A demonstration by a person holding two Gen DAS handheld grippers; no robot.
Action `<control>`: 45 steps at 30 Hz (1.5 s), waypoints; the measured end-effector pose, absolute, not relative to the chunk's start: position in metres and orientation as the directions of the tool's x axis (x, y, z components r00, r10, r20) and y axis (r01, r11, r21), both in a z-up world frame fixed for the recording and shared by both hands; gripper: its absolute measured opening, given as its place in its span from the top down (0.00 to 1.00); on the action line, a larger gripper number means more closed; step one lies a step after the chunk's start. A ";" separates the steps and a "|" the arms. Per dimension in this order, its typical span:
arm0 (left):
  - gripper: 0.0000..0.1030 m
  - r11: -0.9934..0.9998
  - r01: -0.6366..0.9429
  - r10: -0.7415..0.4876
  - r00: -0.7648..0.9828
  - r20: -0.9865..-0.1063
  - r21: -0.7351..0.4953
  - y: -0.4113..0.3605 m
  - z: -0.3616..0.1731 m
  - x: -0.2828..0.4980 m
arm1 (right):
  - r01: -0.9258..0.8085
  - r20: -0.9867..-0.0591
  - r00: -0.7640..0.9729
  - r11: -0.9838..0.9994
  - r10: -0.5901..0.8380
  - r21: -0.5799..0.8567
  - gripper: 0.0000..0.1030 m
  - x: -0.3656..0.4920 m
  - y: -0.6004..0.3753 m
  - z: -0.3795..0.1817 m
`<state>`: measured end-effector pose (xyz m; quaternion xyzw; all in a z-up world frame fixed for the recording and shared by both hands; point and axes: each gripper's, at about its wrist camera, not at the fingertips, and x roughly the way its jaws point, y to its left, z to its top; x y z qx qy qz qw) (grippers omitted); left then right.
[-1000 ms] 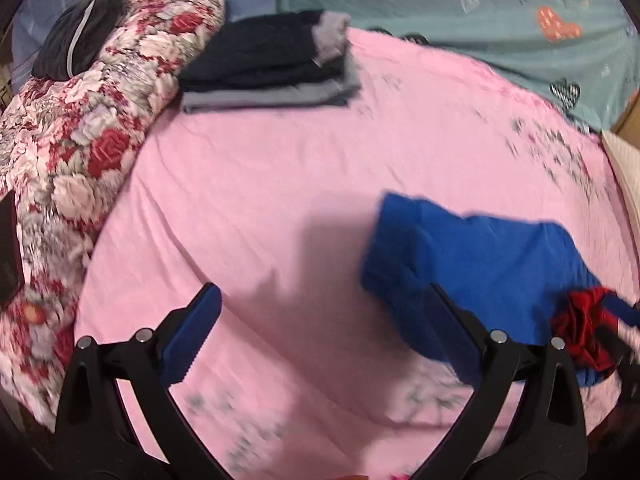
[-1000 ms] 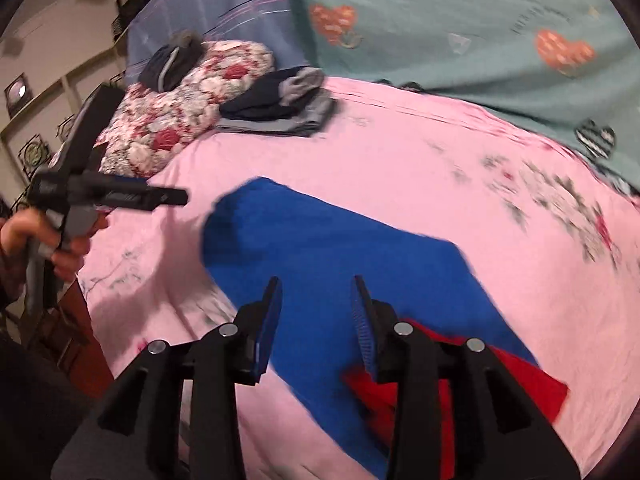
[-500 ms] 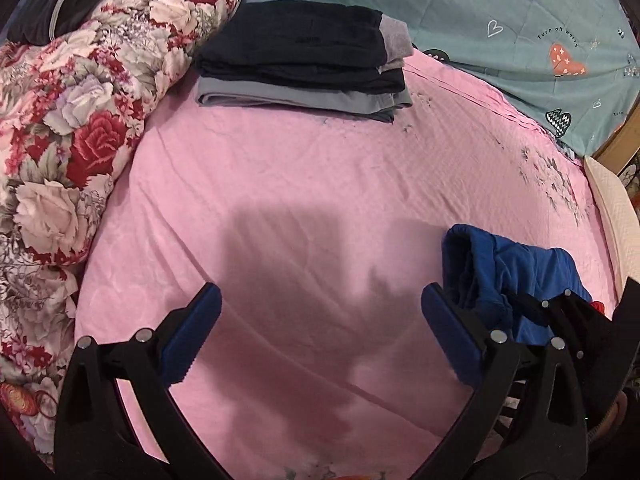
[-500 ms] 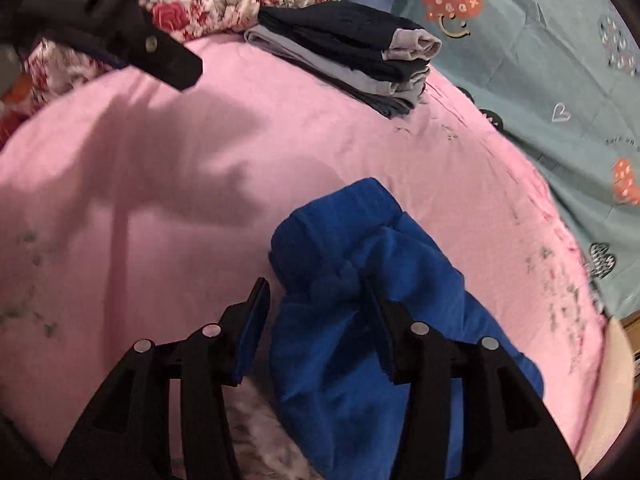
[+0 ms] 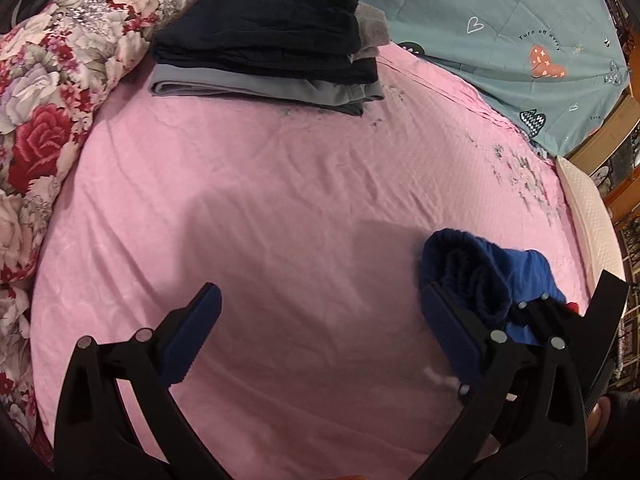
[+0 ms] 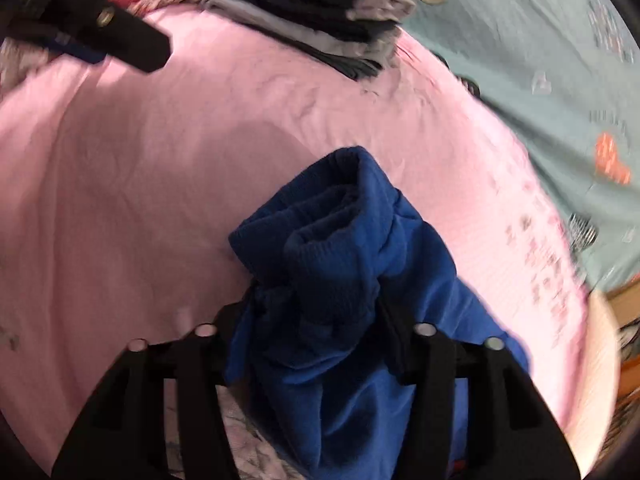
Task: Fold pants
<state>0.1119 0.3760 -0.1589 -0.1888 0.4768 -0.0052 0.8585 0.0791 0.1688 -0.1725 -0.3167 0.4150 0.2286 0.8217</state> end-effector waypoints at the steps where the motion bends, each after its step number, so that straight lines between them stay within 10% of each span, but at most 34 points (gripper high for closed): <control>1: 0.02 0.919 -0.162 -0.220 0.542 -0.811 -0.358 0.375 -0.158 0.116 | -0.631 -0.832 0.539 0.717 0.131 -0.295 0.74 0.081 0.164 -0.167; 13: 0.02 0.674 0.002 -0.704 0.308 -0.640 -0.739 0.297 -0.166 0.170 | -0.585 -0.721 0.670 0.723 0.177 -0.367 0.77 0.046 0.154 -0.138; 19: 0.05 0.674 -0.034 -0.711 0.242 -0.660 -0.738 0.266 -0.181 0.180 | -0.575 -0.694 0.694 0.728 0.192 -0.373 0.77 0.031 0.148 -0.133; 25: 0.50 0.646 -0.023 -0.734 0.258 -0.629 -0.763 0.252 -0.168 0.176 | -0.574 -0.677 0.697 0.751 0.238 -0.327 0.77 0.029 0.135 -0.122; 34: 0.51 0.632 0.185 -0.766 0.295 -0.571 -0.753 0.145 -0.075 0.165 | -0.423 -0.562 0.768 0.902 0.306 -0.086 0.77 0.013 0.016 -0.045; 45: 0.51 0.687 0.371 -0.688 0.058 -0.723 -0.624 -0.049 -0.116 0.167 | -0.035 -0.652 0.721 0.952 0.234 0.304 0.77 -0.008 -0.160 -0.099</control>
